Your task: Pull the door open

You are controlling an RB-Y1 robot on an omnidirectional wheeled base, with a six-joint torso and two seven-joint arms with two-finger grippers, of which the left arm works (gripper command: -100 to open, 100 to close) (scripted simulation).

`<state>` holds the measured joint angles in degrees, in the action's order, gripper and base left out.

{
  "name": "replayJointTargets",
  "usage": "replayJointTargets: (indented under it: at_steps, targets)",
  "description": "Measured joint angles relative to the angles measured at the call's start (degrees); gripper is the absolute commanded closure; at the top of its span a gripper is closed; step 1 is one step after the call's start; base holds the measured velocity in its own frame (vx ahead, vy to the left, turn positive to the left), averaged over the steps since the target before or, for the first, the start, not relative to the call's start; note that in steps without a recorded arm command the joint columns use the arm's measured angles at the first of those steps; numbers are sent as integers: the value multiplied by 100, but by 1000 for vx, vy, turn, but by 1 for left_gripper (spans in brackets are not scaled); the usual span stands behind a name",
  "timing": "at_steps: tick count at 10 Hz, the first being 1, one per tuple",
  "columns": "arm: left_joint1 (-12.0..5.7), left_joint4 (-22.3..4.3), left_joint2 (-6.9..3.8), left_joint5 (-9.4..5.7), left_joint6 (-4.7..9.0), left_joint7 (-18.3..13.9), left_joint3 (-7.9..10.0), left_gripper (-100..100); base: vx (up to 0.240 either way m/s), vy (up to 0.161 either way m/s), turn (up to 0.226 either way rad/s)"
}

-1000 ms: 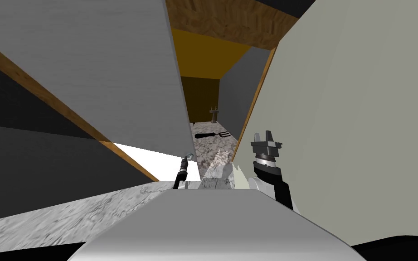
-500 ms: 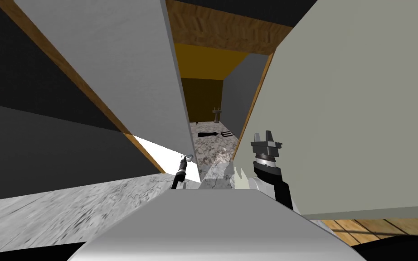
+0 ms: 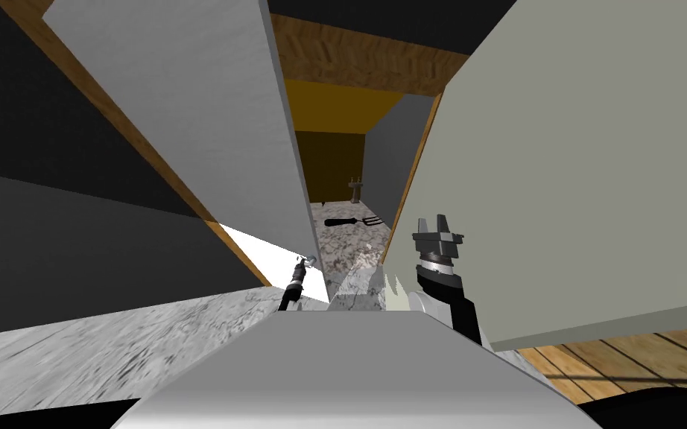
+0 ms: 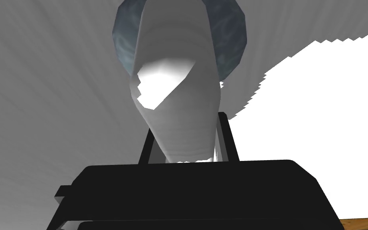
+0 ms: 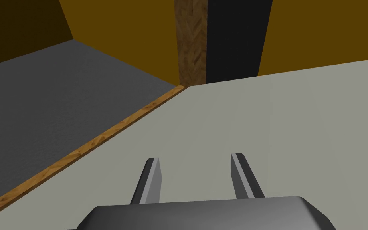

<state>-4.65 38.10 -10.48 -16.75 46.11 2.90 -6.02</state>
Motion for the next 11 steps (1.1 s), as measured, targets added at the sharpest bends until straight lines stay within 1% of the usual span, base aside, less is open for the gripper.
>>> replayJointTargets:
  at_steps: [1,2,3,4,5,6,7,8,9,10,11]
  targets:
    - [-7,-11,-46,-14,10,-99,-46,100,71,76,-250]
    - [10,39,-87,-30,-18,-189,-92,100,66,78,-272]
    - [-23,12,-121,-41,-5,-276,-134,100,54,65,-241]
    - [-58,-2,-135,-53,12,-328,-152,100,53,59,-287]
    - [-43,70,-165,-65,-22,-355,-157,100,52,53,-239]
    - [-39,113,-190,-72,-47,-374,-160,100,28,27,-51]
    - [-50,123,-188,-72,-49,-380,-162,100,-100,26,-173]
    - [-122,-38,-257,-74,77,-463,-174,100,-179,28,-192]
    - [-41,49,-331,-81,111,-529,-175,100,-170,8,-184]
    - [-19,-16,-400,-84,170,-605,-191,100,-182,14,-254]
    - [65,-12,-496,-90,208,-695,-207,100,-209,-7,-281]
